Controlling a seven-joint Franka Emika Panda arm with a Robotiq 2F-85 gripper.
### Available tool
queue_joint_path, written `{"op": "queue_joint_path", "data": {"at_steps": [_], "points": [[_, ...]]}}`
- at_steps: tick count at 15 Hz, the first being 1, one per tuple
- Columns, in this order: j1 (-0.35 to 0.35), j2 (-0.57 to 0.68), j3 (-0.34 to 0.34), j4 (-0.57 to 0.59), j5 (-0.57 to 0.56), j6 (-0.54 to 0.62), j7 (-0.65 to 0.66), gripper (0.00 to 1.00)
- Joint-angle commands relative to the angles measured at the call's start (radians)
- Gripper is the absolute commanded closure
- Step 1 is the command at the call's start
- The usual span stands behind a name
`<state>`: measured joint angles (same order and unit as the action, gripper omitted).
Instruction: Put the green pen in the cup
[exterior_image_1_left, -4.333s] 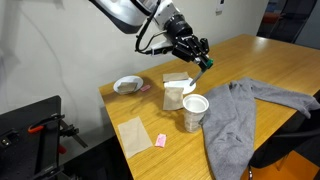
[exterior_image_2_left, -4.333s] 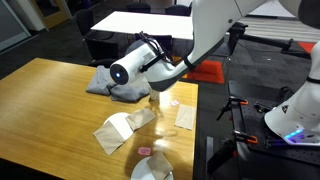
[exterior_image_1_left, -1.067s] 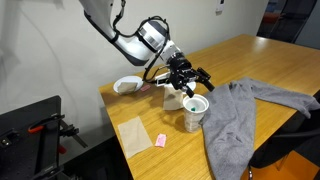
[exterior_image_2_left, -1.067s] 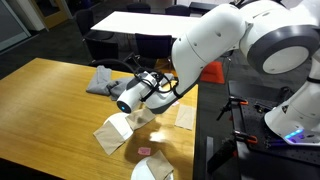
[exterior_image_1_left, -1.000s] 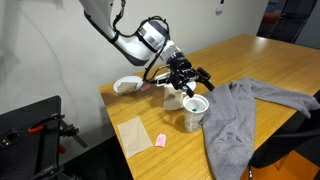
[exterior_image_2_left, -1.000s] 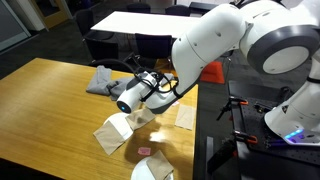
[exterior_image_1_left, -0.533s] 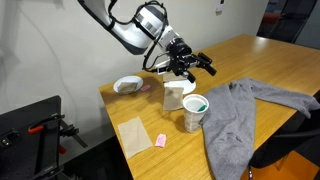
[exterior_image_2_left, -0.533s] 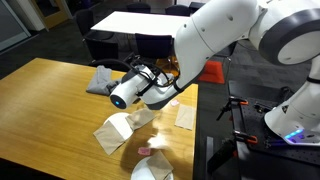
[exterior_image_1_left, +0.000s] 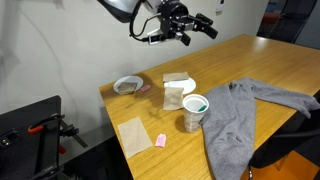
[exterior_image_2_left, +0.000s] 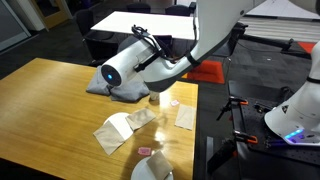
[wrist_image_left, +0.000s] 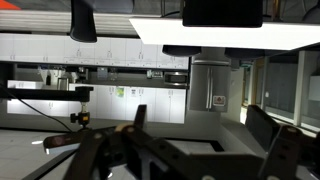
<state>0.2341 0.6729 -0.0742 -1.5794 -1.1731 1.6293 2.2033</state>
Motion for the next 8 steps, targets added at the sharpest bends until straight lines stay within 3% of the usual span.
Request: {"op": "queue_joint_path", "data": {"at_steps": [1, 4, 5, 8], "points": [[-0.032, -0.151, 0.050, -0.133, 0.000, -0.006, -0.027, 0.00], [-0.046, -0.213, 0.074, -0.190, -0.003, 0.006, -0.061, 0.00], [-0.045, -0.139, 0.070, -0.107, -0.008, -0.011, -0.037, 0.00], [-0.050, -0.177, 0.082, -0.148, -0.007, -0.010, -0.043, 0.00]]}}
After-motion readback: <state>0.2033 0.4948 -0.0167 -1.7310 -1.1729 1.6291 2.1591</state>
